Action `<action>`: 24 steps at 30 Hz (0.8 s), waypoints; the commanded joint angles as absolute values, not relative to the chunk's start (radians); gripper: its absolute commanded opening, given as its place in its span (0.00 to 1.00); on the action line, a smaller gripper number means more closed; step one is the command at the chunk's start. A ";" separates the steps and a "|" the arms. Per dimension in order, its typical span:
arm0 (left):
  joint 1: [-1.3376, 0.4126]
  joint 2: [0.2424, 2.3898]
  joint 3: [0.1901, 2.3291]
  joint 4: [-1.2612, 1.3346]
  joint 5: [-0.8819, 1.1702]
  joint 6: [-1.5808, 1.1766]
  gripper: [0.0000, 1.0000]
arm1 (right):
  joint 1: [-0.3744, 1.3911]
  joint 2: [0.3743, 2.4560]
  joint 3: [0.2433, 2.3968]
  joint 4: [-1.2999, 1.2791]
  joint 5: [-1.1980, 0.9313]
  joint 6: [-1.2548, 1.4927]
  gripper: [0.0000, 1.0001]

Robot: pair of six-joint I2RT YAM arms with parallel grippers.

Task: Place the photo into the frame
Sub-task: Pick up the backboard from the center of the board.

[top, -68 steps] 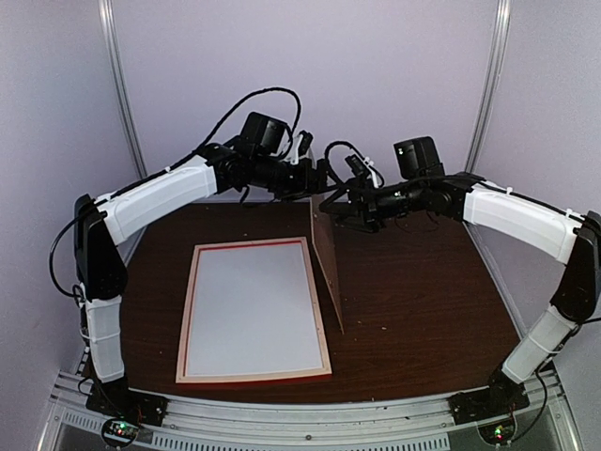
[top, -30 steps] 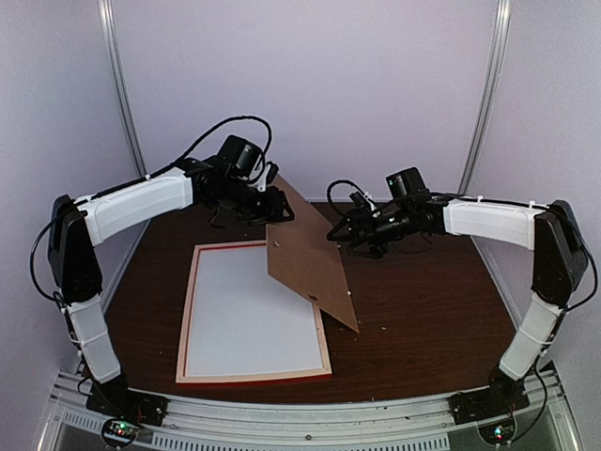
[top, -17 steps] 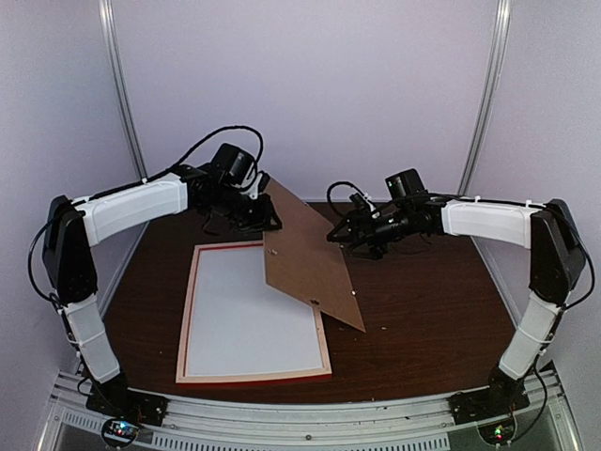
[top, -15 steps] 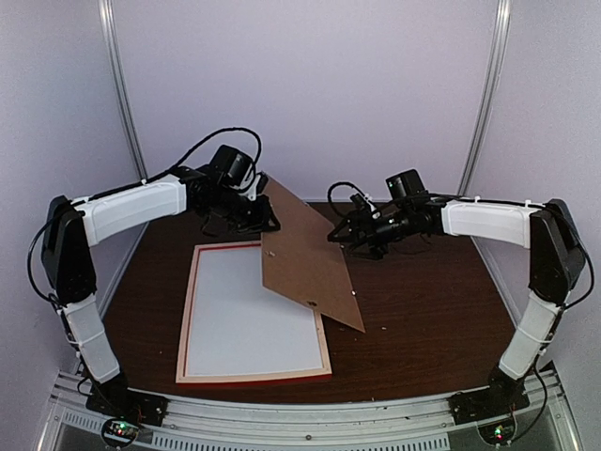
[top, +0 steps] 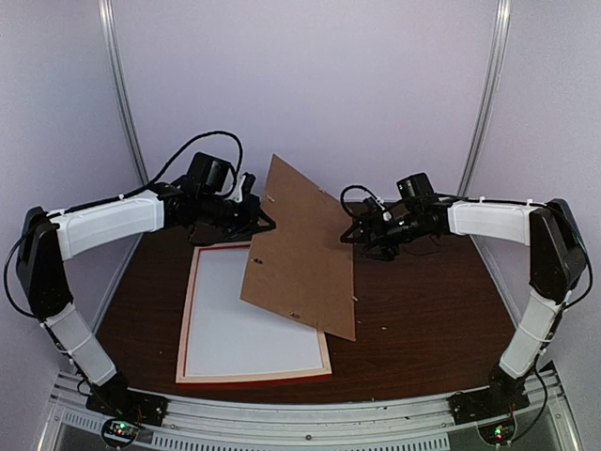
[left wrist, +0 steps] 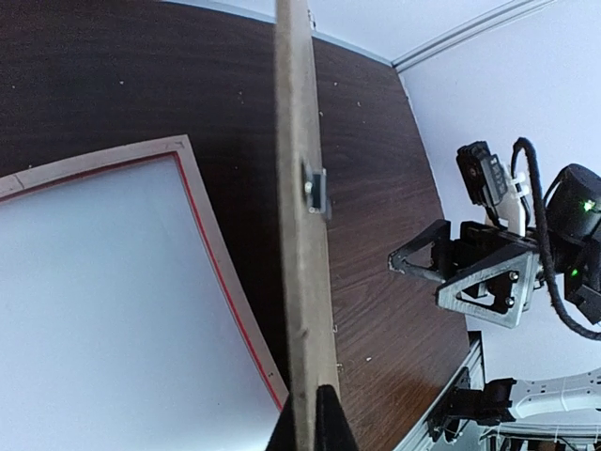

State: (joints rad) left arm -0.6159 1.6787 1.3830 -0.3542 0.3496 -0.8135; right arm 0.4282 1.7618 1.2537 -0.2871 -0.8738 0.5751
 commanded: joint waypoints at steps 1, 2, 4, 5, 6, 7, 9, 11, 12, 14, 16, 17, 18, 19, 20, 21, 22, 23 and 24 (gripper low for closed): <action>-0.600 1.627 1.285 -0.205 0.329 -0.792 0.00 | 0.418 1.748 1.238 -0.304 -0.857 0.547 0.90; -0.598 1.613 1.265 -0.185 0.336 -0.801 0.00 | 0.416 1.745 1.238 -0.307 -0.855 0.546 0.90; -0.584 1.585 1.217 -0.130 0.365 -0.831 0.00 | 0.413 1.737 1.238 -0.311 -0.852 0.542 0.90; -0.574 1.570 1.188 -0.091 0.388 -0.856 0.00 | 0.411 1.733 1.241 -0.318 -0.847 0.535 0.90; -0.563 1.557 1.155 -0.050 0.411 -0.894 0.00 | 0.410 1.726 1.248 -0.338 -0.828 0.521 0.90; -0.549 1.545 1.122 0.001 0.447 -0.924 0.00 | 0.410 1.721 1.258 -0.365 -0.808 0.502 0.90; -0.522 1.530 1.065 0.096 0.504 -0.986 0.00 | 0.410 1.713 1.276 -0.418 -0.763 0.464 0.90; -0.503 1.520 1.021 0.159 0.549 -1.024 0.00 | 0.409 1.708 1.287 -0.455 -0.732 0.435 0.90; -0.495 1.513 1.003 0.177 0.565 -1.032 0.00 | 0.410 1.709 1.288 -0.466 -0.723 0.429 0.90; -0.484 1.500 0.975 0.194 0.583 -1.038 0.00 | 0.409 1.709 1.286 -0.467 -0.717 0.424 0.90; -0.470 1.487 0.936 0.240 0.608 -1.062 0.00 | 0.409 1.710 1.278 -0.462 -0.713 0.422 0.90; -0.459 1.482 0.910 0.272 0.623 -1.080 0.00 | 0.410 1.712 1.275 -0.460 -0.712 0.421 0.90; -0.450 1.476 0.892 0.302 0.640 -1.100 0.00 | 0.408 1.717 1.273 -0.458 -0.712 0.422 0.90; -0.440 1.471 0.875 0.327 0.653 -1.118 0.00 | 0.409 1.719 1.273 -0.457 -0.712 0.422 0.90; -0.431 1.463 0.859 0.348 0.665 -1.133 0.00 | 0.410 1.722 1.273 -0.457 -0.711 0.421 0.90; -0.423 1.454 0.843 0.364 0.674 -1.147 0.00 | 0.409 1.725 1.273 -0.457 -0.710 0.419 0.90; -0.414 1.443 0.828 0.375 0.682 -1.156 0.00 | 0.410 1.730 1.274 -0.456 -0.709 0.418 0.90; -0.406 1.428 0.817 0.378 0.688 -1.165 0.00 | 0.409 1.736 1.277 -0.456 -0.709 0.417 0.90; -0.398 1.412 0.805 0.376 0.690 -1.166 0.00 | 0.409 1.739 1.280 -0.456 -0.709 0.416 0.90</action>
State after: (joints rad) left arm -0.4313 1.4910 0.8288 0.1852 0.6136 -1.1130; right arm 0.4141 1.7428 1.2579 -0.4492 -0.7353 0.4389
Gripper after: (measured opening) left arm 0.029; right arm 0.903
